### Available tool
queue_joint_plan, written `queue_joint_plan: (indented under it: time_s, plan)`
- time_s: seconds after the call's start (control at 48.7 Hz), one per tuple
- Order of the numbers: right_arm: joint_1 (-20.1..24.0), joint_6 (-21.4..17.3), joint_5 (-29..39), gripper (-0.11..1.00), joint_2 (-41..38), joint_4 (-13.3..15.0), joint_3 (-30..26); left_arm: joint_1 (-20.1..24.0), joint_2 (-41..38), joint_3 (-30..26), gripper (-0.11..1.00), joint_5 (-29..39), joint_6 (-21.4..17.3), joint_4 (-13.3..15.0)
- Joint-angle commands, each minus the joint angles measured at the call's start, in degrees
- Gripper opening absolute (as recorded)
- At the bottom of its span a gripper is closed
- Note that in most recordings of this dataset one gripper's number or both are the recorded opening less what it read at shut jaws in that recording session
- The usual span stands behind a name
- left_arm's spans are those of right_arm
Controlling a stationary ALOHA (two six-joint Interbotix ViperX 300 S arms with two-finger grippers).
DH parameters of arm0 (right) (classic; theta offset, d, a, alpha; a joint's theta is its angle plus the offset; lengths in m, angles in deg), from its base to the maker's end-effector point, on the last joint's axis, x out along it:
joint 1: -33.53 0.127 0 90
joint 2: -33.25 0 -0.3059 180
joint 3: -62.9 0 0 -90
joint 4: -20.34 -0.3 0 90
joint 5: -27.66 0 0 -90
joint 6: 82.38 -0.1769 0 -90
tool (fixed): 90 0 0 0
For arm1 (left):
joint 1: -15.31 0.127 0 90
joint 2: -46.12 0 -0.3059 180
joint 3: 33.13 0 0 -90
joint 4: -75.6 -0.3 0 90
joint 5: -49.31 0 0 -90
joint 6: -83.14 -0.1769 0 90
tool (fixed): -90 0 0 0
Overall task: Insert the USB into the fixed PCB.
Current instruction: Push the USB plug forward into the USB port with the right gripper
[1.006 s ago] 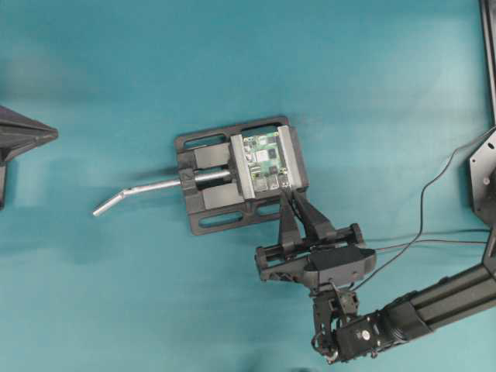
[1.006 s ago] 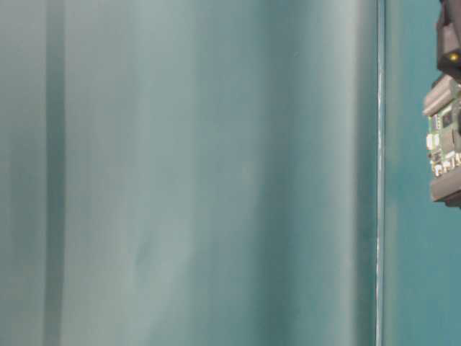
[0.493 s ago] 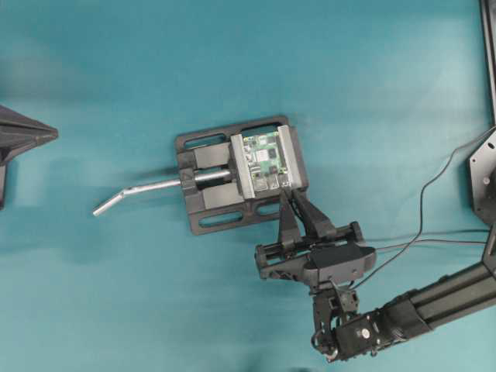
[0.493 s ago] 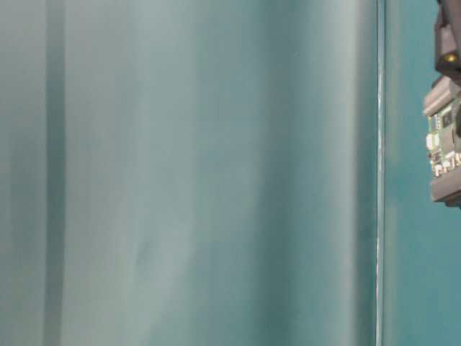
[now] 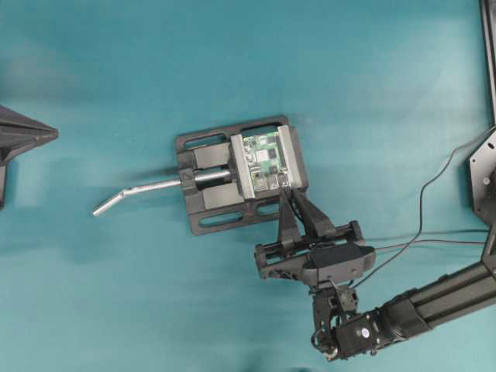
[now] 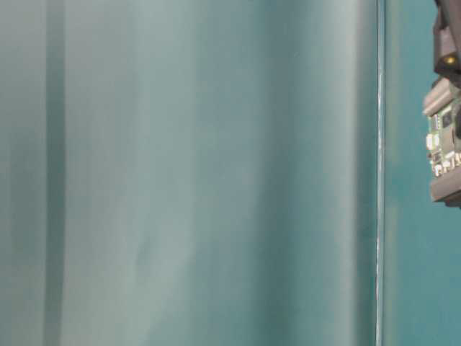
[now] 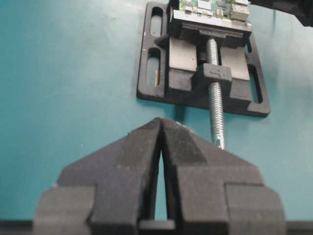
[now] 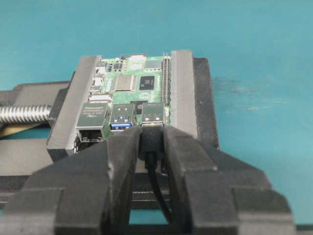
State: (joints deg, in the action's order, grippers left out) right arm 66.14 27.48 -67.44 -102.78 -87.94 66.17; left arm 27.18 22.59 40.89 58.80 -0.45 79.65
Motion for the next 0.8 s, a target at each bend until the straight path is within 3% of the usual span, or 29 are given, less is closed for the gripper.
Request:
queue_joint_plan:
  time_s: [0.0, 0.78]
  plan:
    - [-3.43, 0.18, -0.35, 0.21, 2.72, 0.88, -0.18, 0.0, -0.44, -1.58, 0.0, -0.26, 0.18, -0.18]
    - [0.88, 0.09, -0.18, 0.21, 2.72, -1.41, -0.26, 0.0, -0.44, -1.58, 0.0, -0.26, 0.18, -0.18]
